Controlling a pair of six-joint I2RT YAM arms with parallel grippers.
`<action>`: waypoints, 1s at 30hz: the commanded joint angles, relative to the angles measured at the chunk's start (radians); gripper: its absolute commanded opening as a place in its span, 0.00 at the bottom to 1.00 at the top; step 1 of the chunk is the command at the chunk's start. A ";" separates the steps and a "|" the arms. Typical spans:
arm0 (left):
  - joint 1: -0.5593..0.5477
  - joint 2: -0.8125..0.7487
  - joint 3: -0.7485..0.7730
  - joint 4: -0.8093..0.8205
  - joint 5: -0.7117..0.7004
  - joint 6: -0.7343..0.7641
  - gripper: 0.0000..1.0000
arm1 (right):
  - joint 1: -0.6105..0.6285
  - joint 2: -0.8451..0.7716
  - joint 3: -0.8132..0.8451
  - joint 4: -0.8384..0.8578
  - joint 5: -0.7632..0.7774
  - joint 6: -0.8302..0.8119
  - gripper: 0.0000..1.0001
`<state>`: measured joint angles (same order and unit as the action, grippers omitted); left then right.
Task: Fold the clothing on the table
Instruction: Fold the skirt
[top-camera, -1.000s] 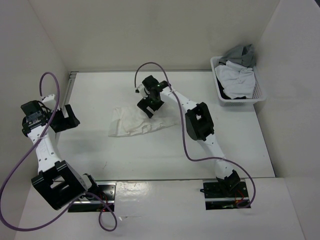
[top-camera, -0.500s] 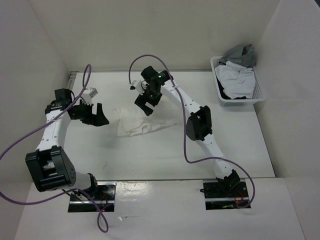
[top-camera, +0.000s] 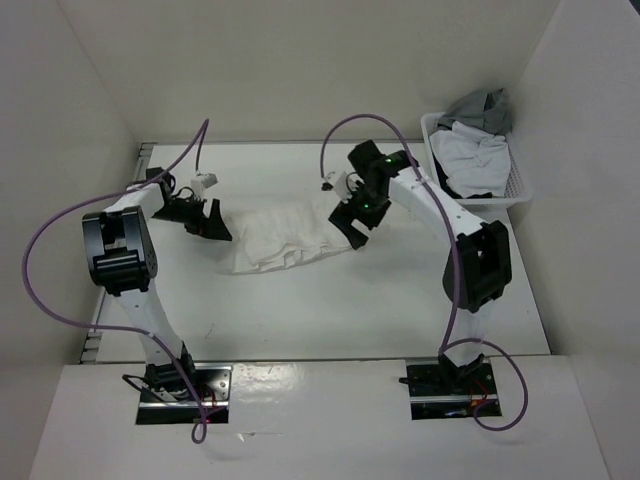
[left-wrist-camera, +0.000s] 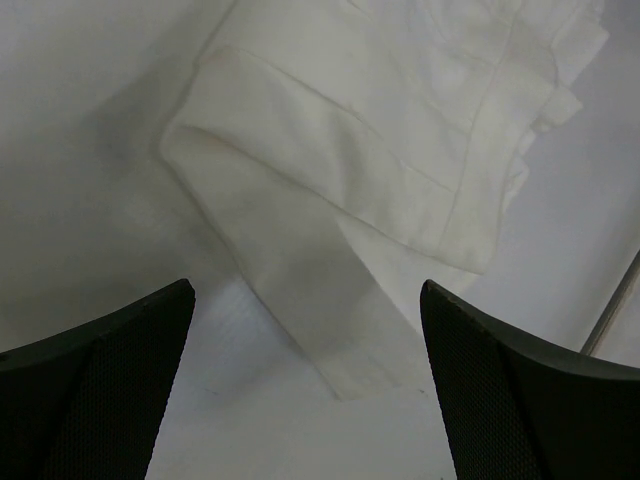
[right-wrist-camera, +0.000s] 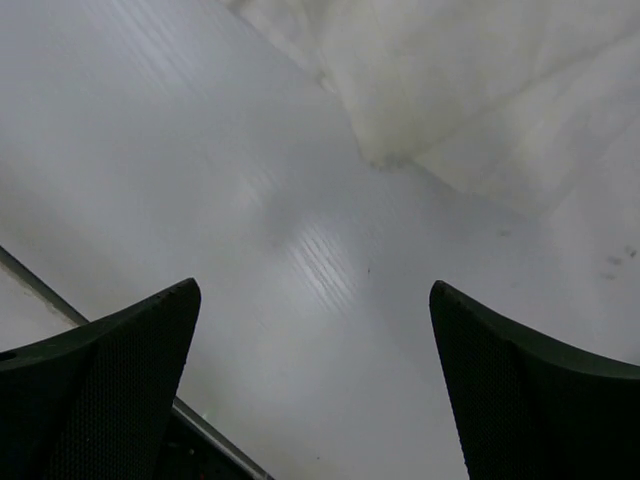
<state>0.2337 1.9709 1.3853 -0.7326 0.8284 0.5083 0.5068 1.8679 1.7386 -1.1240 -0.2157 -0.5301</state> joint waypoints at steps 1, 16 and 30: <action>0.013 0.069 0.111 -0.027 0.083 0.095 0.99 | -0.089 -0.120 -0.105 0.053 0.033 -0.010 1.00; 0.004 0.306 0.281 -0.065 0.149 0.104 0.99 | -0.248 -0.204 -0.198 0.075 0.052 0.028 1.00; -0.034 0.353 0.207 -0.120 0.178 0.134 0.78 | -0.248 -0.185 -0.179 0.095 0.070 0.058 1.00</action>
<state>0.2039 2.2601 1.6356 -0.8242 1.0443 0.5922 0.2527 1.6817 1.5478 -1.0733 -0.1600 -0.4877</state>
